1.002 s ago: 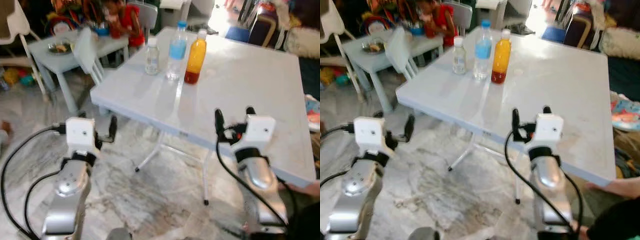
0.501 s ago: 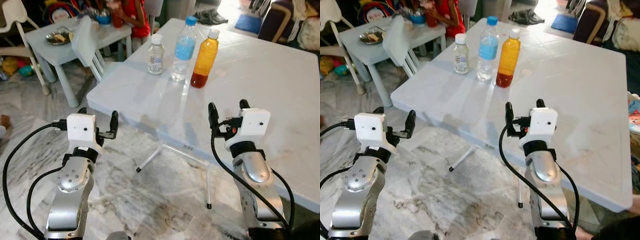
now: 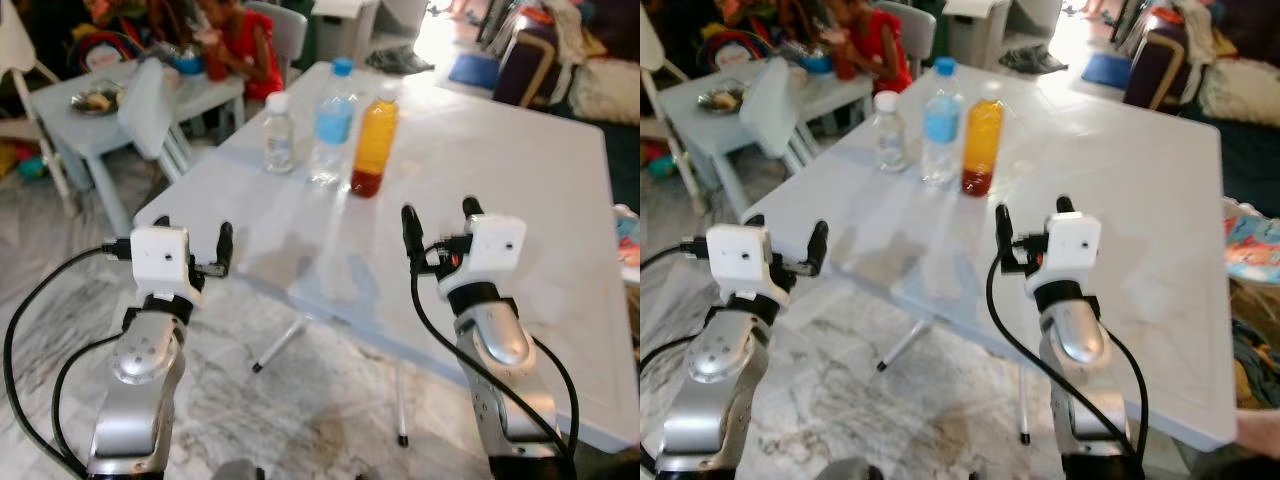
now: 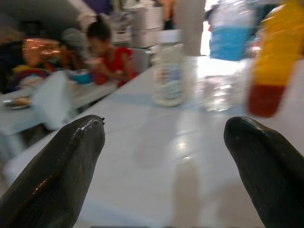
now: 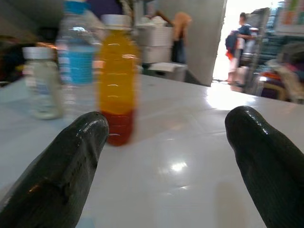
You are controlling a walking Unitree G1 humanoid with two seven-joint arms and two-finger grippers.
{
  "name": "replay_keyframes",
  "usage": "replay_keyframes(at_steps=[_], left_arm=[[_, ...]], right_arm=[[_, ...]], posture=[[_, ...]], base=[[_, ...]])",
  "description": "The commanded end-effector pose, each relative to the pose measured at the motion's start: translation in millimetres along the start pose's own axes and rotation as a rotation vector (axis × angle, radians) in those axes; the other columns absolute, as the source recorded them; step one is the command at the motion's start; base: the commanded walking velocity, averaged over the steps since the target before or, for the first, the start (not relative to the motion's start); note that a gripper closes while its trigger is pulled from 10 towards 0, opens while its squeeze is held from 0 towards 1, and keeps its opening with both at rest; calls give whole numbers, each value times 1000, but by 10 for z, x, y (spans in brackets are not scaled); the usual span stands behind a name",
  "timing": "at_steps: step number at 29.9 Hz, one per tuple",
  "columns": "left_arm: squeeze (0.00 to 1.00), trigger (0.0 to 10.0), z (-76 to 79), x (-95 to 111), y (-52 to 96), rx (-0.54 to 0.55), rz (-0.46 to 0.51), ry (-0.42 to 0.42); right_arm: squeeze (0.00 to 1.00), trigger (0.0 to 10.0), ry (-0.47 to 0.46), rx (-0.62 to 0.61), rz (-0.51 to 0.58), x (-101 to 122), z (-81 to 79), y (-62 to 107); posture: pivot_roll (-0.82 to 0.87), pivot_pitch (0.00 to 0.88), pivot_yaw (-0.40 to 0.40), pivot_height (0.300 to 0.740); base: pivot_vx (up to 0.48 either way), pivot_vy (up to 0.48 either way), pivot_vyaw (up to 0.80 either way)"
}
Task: Restocking fridge
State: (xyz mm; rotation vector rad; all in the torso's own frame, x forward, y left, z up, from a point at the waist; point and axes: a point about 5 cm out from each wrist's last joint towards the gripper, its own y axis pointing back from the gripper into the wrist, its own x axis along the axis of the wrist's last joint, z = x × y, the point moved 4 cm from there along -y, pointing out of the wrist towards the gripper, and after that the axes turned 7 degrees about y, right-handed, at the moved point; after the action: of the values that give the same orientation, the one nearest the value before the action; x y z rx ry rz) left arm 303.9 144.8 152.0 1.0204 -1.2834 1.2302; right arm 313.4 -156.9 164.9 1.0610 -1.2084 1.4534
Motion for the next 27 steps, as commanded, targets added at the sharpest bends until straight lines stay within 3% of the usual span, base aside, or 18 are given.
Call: replay_keyframes(at_steps=[1,17,27], left_arm=[[0,10000,-89,36,-1,24,8,-18],[0,10000,-80,43,-39,19,9,-25],[0,10000,-99,123,-55,14,35,-26]], right_arm=[[0,10000,-14,17,24,64,-58,-22],[0,10000,-30,44,40,89,-110,-49],[0,10000,20,29,69,147,-93,-97]], posture=[[49,88,-30,740],[57,90,-23,740],[65,106,-25,740]], base=[[296,0,0],[292,0,0],[0,0,0]])
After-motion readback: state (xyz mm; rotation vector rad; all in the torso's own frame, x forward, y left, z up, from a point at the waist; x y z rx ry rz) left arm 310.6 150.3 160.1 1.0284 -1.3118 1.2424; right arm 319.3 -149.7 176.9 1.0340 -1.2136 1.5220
